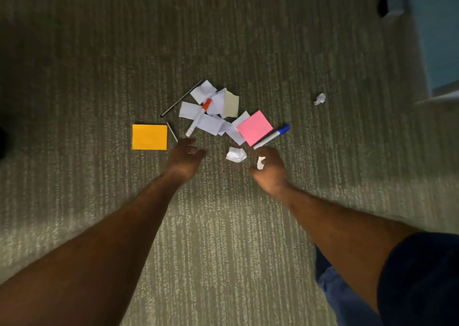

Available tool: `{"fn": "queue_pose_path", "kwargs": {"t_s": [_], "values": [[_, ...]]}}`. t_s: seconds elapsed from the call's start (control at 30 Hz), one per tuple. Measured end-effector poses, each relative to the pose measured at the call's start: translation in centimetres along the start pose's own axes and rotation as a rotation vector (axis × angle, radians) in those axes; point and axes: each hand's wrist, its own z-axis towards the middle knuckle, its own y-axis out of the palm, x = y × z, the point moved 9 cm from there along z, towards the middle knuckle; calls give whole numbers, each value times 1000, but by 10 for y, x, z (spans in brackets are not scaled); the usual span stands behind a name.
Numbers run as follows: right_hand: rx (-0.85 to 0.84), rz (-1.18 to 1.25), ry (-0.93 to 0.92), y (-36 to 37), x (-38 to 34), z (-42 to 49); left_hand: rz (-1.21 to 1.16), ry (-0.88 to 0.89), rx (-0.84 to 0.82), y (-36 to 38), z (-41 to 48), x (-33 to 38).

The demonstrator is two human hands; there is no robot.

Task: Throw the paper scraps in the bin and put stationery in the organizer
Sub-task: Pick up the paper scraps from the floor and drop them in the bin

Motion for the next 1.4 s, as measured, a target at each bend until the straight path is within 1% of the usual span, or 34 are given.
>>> {"fn": "queue_pose_path", "kwargs": {"t_s": [0.07,0.13,0.23,0.33,0.47,0.53,0.6,0.67,0.73,0.83,0.9,0.97,1.07,1.1,1.13,1.2,1.27,1.3,1.33,1.4], "values": [[36,-21,74,-11,26,1,60,-7,-38,23,7,-6],[19,-63,141,-9,50,4,131,0,-83,45,12,-10],[-27,-67,221,2,76,10,333,85,-136,75,19,-6],[-100,-68,259,16,87,19,519,216,-138,101,28,4],[-127,-138,238,24,87,33,611,280,-147,133,40,6],[-112,-131,235,24,88,39,703,298,-103,145,45,4],[-112,-154,235,25,91,43,770,296,-13,151,48,5],[-125,-158,227,25,93,45,801,303,69,152,48,5],[-118,-117,215,22,96,46,815,313,102,152,49,4],[-96,-63,182,14,98,48,723,297,90,149,50,2],[-121,-23,202,10,103,49,693,254,44,149,50,0],[-172,37,236,9,107,50,720,215,-49,152,52,-3],[-181,166,286,2,108,53,583,192,-262,165,49,-1],[-176,255,331,-1,109,53,510,172,-309,169,47,3],[-173,388,394,-4,108,53,420,120,-321,171,46,8],[-191,675,503,-6,102,53,111,-75,-266,170,47,16],[-202,829,524,-10,96,61,-255,-279,-186,173,48,20],[-210,869,518,-12,92,65,-376,-332,-174,177,51,22],[-219,898,506,-13,88,69,-439,-350,-199,183,52,26],[-218,902,442,-17,77,79,-421,-336,-279,195,56,35]]}}
